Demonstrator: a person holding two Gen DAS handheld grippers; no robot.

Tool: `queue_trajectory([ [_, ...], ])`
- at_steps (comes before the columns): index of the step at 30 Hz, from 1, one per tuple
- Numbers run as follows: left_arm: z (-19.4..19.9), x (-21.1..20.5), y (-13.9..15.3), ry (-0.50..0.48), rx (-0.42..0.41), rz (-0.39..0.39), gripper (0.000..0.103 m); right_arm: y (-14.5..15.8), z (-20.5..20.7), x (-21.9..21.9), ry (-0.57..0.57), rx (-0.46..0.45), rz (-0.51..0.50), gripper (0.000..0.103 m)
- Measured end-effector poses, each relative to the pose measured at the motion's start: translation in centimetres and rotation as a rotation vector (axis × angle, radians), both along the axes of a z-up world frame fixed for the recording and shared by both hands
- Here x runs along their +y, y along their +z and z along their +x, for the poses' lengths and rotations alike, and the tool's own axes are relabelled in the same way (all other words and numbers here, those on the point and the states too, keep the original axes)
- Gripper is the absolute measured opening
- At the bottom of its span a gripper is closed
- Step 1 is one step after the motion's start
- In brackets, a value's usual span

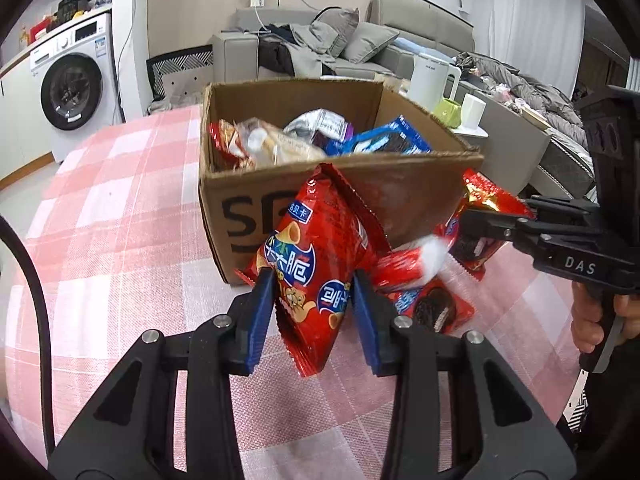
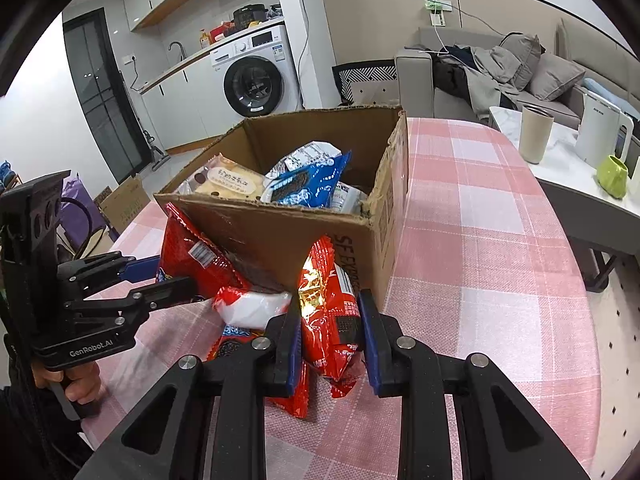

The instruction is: Organize snacks

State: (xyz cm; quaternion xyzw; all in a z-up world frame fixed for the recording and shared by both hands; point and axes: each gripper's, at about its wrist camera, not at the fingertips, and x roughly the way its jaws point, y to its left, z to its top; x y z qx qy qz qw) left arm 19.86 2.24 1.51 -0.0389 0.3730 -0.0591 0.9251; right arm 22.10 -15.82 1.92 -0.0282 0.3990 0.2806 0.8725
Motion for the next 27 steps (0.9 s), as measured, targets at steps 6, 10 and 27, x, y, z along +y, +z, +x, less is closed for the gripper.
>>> queue_trajectory([
  [6, -2.0, 0.5, 1.9, -0.009, -0.044, -0.007, 0.034, 0.7, -0.3, 0.1, 0.006, -0.014, 0.008, 0.025],
  [10, -3.0, 0.7, 2.7, -0.014, -0.060, -0.005, 0.033, 1.1, -0.6, 0.1, 0.010, -0.027, 0.014, 0.025],
  [27, 0.4, -0.2, -2.3, -0.024, 0.083, 0.018, 0.040, -0.4, 0.1, -0.1, 0.016, 0.044, -0.017, 0.031],
])
